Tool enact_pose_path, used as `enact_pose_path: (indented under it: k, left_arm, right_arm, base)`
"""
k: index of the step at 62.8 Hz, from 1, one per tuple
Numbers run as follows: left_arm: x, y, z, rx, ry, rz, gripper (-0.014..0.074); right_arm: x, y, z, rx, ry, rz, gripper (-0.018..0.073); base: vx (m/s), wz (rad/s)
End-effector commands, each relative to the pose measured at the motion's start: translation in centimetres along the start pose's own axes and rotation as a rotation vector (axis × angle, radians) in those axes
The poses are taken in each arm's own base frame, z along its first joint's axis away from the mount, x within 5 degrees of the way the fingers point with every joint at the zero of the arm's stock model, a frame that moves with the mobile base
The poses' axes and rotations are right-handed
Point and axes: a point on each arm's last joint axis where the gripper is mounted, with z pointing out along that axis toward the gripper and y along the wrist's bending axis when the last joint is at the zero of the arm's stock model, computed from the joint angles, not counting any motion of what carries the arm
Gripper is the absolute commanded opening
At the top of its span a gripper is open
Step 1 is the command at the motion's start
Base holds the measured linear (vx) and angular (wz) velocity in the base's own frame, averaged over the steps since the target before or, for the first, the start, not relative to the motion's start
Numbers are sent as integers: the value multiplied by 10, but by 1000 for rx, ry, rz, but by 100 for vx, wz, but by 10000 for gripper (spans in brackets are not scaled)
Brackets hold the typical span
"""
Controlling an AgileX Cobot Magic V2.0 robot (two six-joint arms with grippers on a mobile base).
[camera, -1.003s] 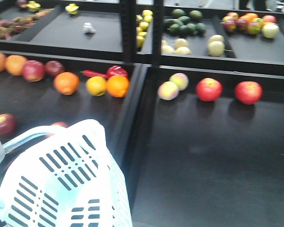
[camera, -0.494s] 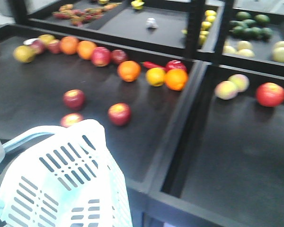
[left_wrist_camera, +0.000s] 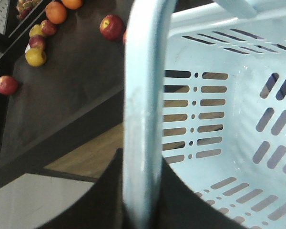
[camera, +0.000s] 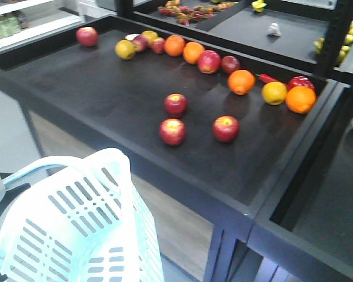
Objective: Pick three apples into basket with both arms
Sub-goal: 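Back the base away from the table holding the basket in the left gripper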
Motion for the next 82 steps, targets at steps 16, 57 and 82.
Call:
enact_pose_path:
  k: [16, 57, 82]
  left_arm:
    - [-11, 8, -9, -35, -100, -10, -7]
    - [-11, 8, -9, -35, -100, -10, -6]
    - [-11, 8, -9, -35, -100, -10, -6]
  right_arm:
    - [-4, 0, -1, 5, -83, -18, -10]
    - [-4, 0, -1, 5, -83, -18, -10]
    - [-4, 0, -1, 5, -83, -18, -10]
  base:
    - [-15, 44]
    - [-13, 50]
    - [-11, 44]
